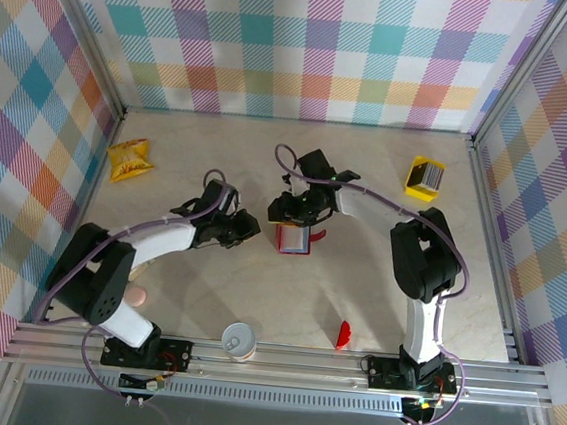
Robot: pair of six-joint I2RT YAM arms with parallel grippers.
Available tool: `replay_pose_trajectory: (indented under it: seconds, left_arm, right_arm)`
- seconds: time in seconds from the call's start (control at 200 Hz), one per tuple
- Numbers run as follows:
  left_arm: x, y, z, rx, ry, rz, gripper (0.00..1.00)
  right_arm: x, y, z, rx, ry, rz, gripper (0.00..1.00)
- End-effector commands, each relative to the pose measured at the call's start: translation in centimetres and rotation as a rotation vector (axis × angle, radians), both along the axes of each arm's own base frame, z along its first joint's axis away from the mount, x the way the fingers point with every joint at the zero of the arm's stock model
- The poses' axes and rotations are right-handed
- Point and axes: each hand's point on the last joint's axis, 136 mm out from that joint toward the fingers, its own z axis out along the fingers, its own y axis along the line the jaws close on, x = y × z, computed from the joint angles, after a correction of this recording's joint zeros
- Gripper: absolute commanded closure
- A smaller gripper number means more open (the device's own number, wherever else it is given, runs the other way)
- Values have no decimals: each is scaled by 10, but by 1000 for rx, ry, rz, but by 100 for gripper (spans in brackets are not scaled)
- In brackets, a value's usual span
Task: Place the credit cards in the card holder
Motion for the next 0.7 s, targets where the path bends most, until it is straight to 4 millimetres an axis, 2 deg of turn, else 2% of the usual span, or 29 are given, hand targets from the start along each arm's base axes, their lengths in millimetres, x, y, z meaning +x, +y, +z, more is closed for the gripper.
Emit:
replay_pose_trajectory:
  seconds: [0.0, 0.135, 0.275, 0.465, 0.695]
  left_arm:
    - [-16, 17, 7, -2, 23, 31, 79]
    - [-26, 34, 20, -12, -6, 69, 76]
    - [-35, 45, 25, -26, -21, 94, 72]
    - [-43, 52, 27, -24, -26, 111, 70]
    - [-42, 52, 29, -30, -31, 108, 70]
  right_arm:
    - [2, 15, -2, 18, 24, 0, 60]
    - [4, 23, -11, 25, 48, -11, 60]
    - [8, 30, -20, 40, 68, -19, 58]
    - [12, 37, -29, 56, 80, -22, 57]
    - [13, 38, -46, 50, 90, -31, 56]
